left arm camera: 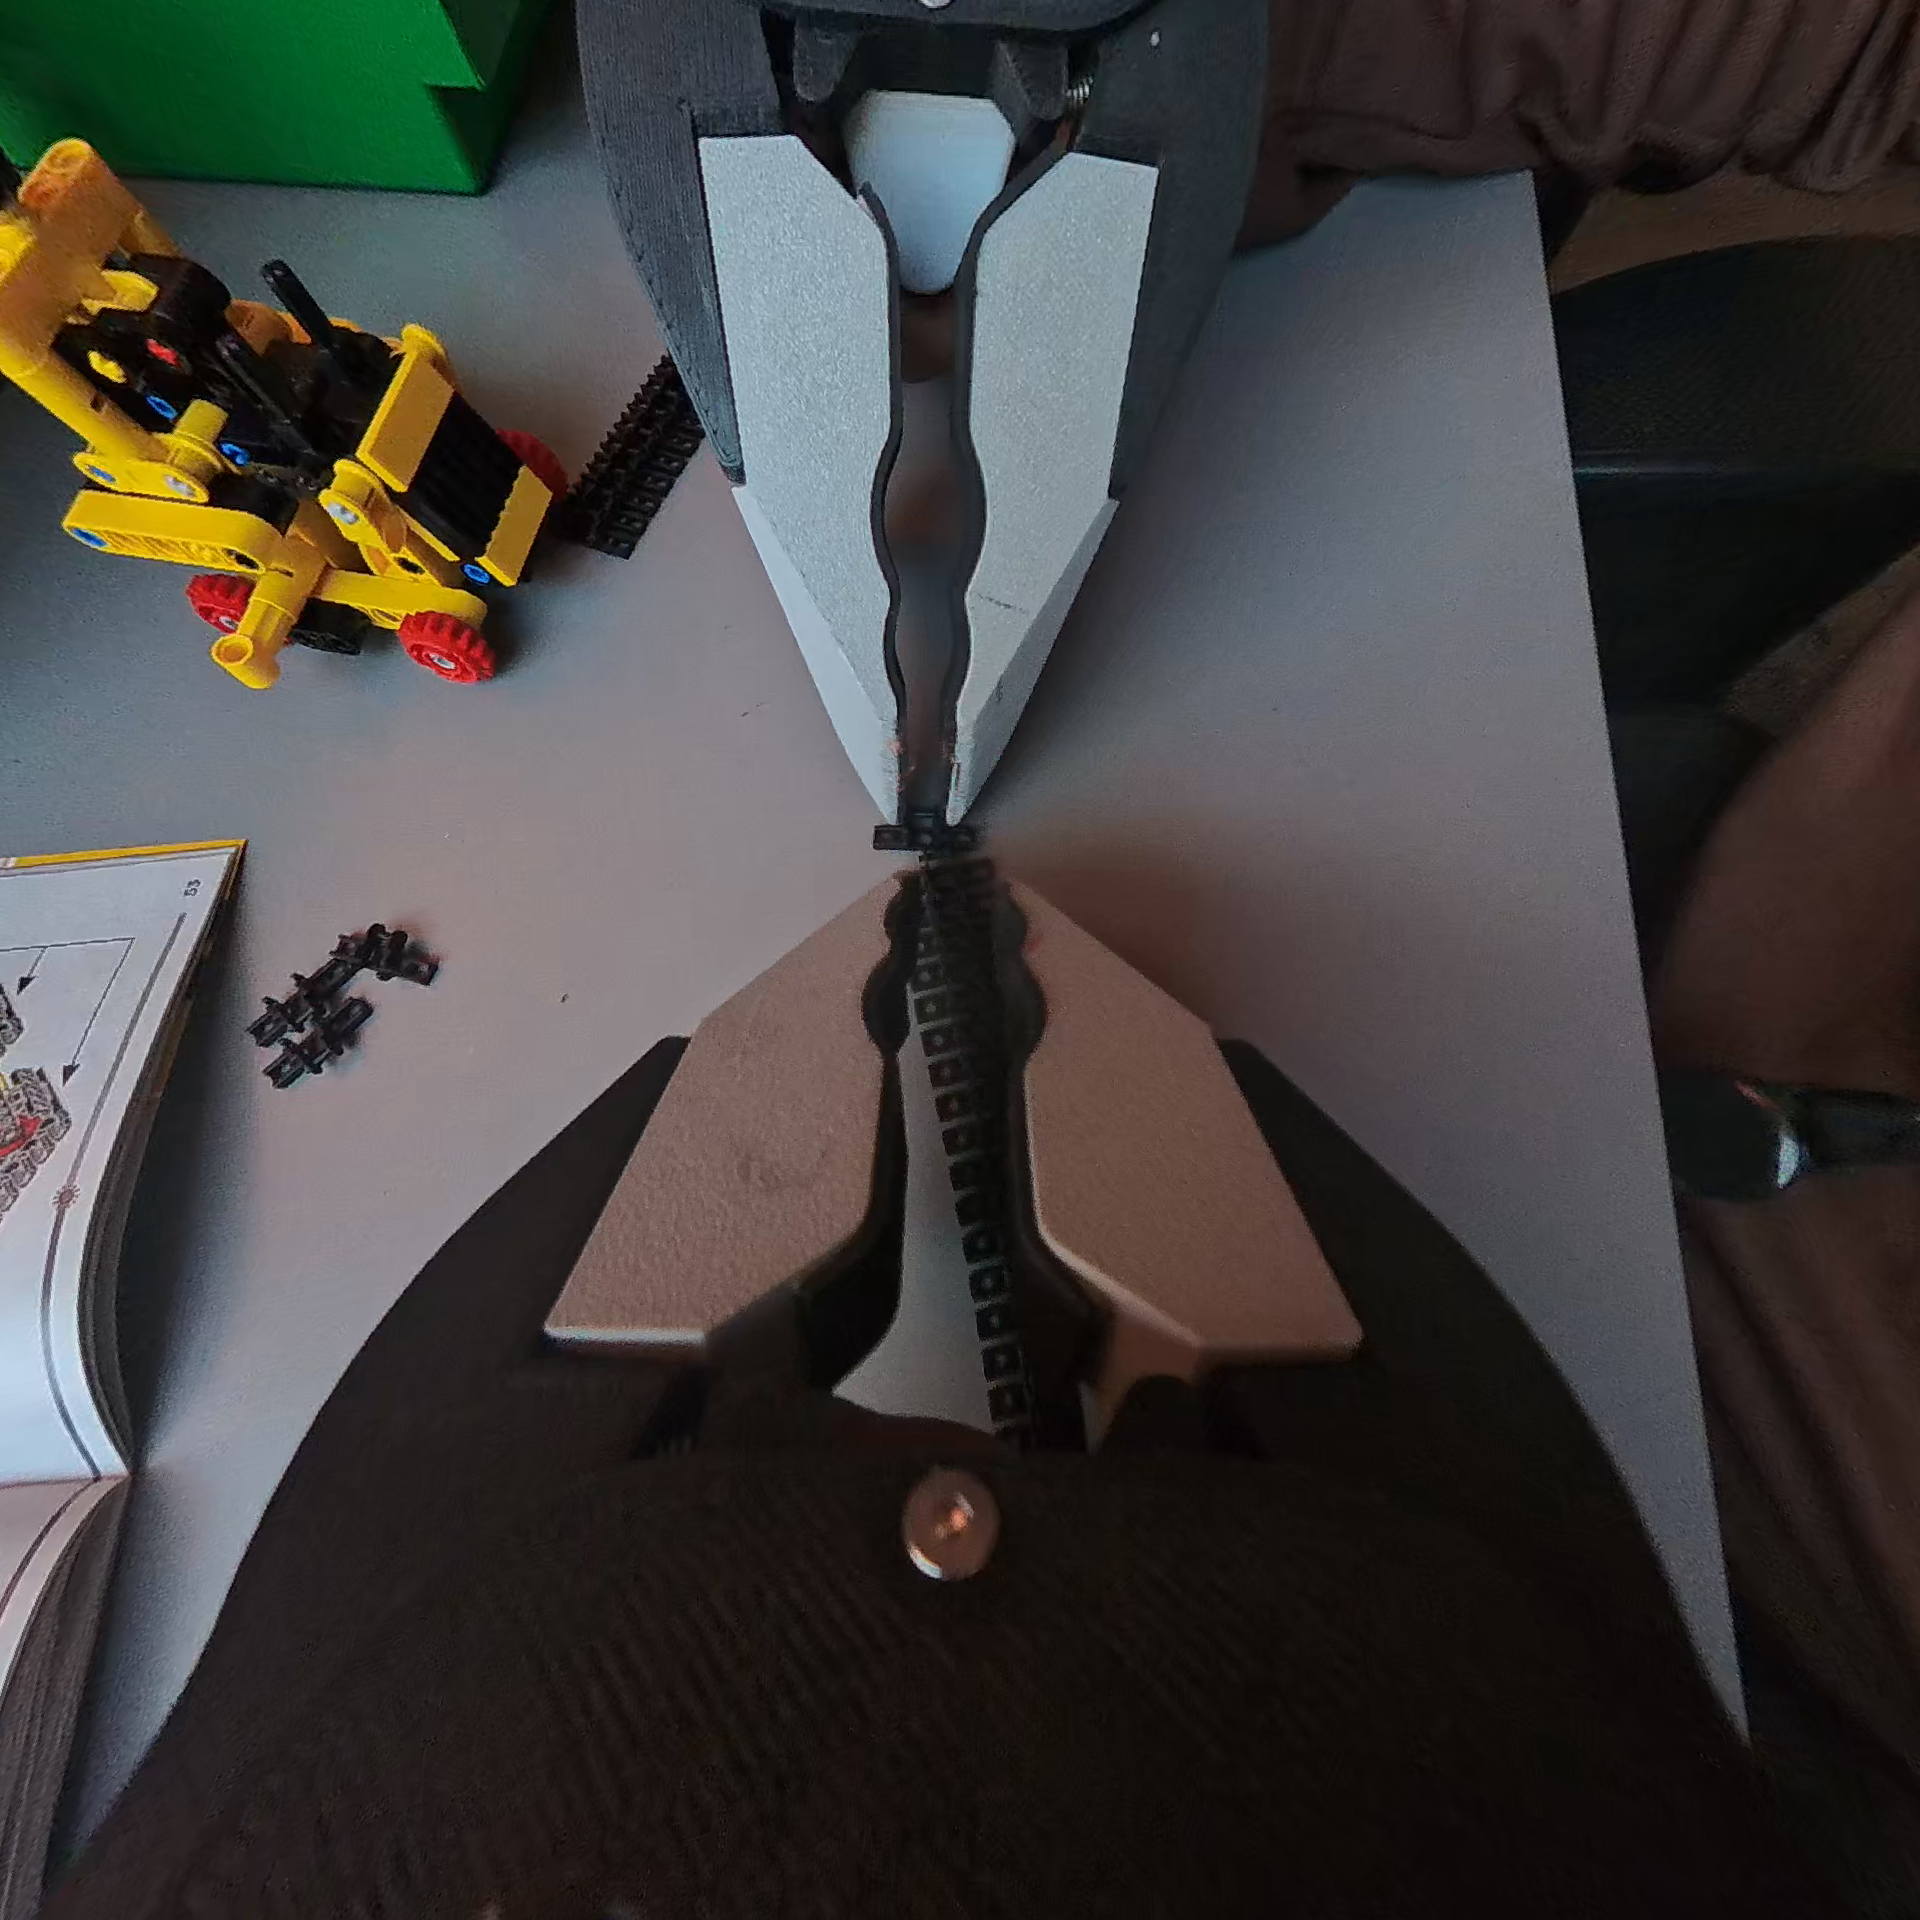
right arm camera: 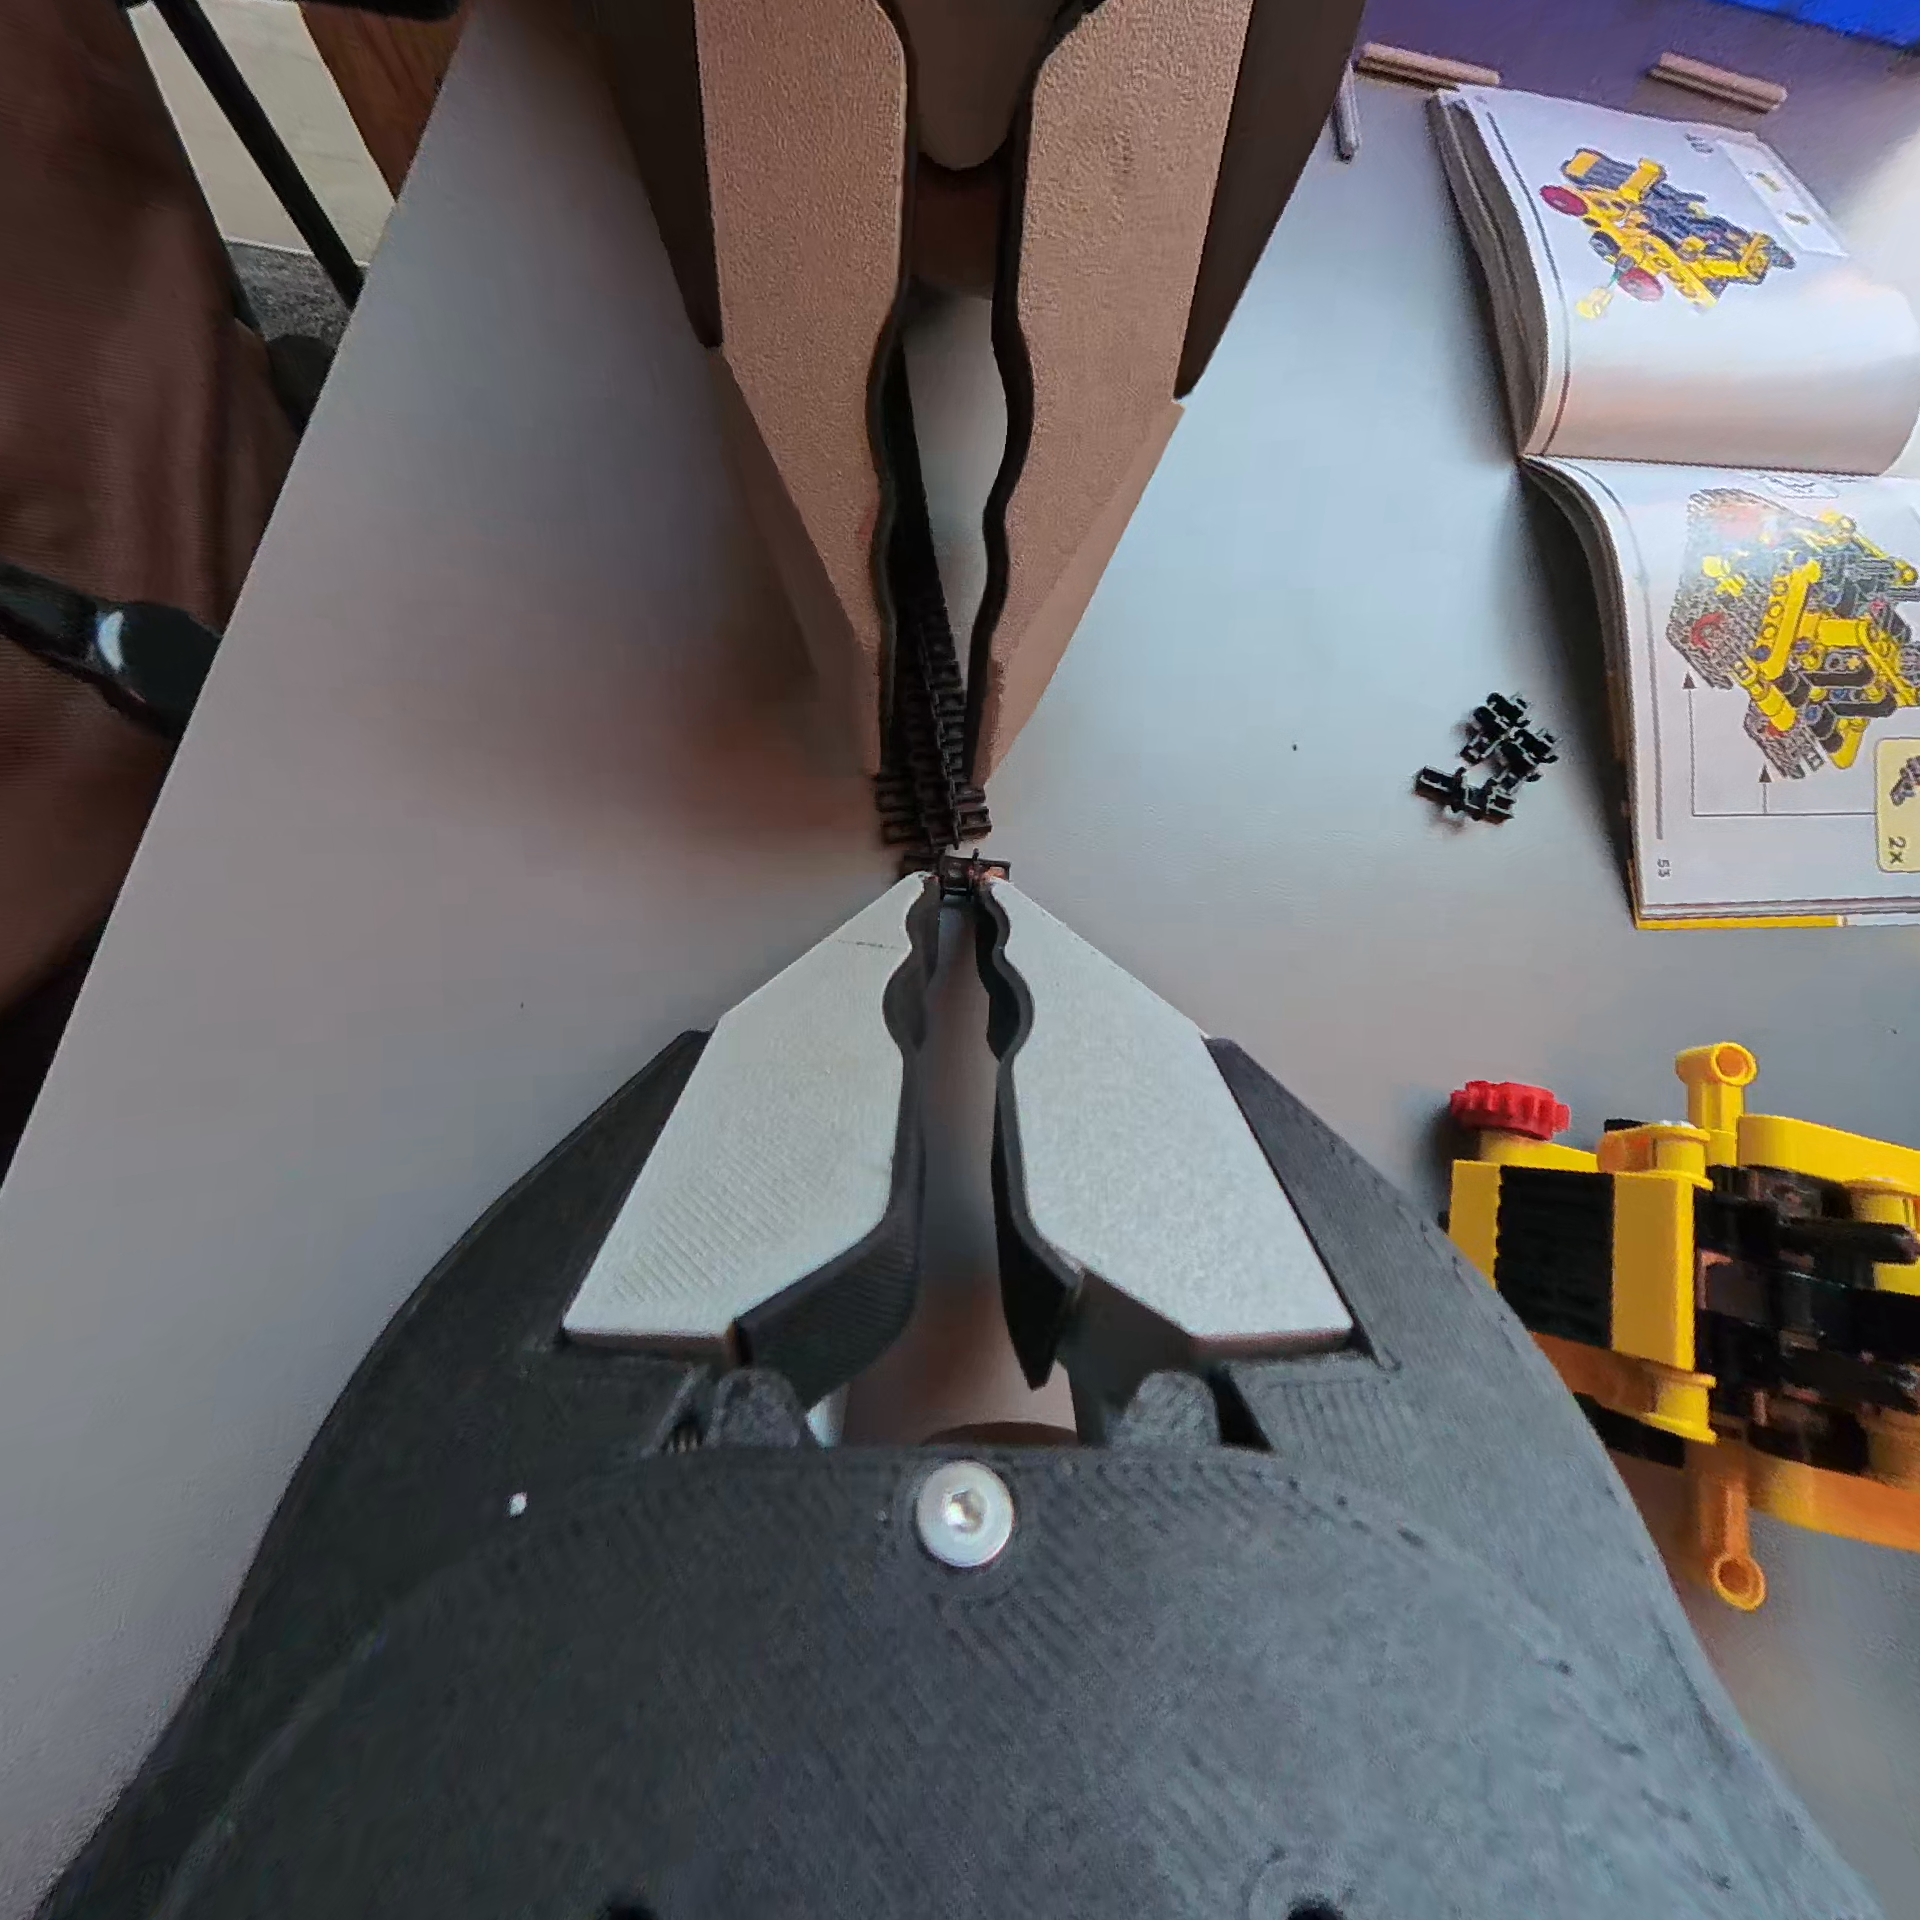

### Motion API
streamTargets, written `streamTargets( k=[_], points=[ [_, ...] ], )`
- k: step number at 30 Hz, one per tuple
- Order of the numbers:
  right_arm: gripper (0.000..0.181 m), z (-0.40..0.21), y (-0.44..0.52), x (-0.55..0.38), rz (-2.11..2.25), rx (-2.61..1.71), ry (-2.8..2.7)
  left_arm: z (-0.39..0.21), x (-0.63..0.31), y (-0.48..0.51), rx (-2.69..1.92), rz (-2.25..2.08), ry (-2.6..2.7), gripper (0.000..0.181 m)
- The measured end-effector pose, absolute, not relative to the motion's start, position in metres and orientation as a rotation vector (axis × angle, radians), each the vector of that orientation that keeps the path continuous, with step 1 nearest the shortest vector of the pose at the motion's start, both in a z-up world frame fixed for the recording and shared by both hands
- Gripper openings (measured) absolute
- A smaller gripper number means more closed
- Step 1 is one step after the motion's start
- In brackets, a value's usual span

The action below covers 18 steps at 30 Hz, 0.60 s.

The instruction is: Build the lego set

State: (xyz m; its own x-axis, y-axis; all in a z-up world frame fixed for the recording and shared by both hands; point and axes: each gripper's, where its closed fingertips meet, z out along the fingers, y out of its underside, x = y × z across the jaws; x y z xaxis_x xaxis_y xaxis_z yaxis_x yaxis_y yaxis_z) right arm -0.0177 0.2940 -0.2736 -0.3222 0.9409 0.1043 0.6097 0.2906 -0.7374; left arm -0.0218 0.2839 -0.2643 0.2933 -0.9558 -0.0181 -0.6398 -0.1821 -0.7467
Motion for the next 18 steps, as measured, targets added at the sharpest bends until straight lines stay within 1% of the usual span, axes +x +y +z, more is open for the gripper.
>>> streamTargets(
  k=[2,18],
  points=[
    [0.004,-0.2726,0.2923,-0.0171,0.825,-1.369,-2.036,-0.2675,-0.0214,0.2840,-1.919,-0.602,1.433,0.006],
    [0.004,-0.2741,0.2893,-0.0118,0.766,-1.359,-2.098,-0.2705,-0.0180,0.2871,-1.912,-0.582,1.449,0.004]
  ],
)
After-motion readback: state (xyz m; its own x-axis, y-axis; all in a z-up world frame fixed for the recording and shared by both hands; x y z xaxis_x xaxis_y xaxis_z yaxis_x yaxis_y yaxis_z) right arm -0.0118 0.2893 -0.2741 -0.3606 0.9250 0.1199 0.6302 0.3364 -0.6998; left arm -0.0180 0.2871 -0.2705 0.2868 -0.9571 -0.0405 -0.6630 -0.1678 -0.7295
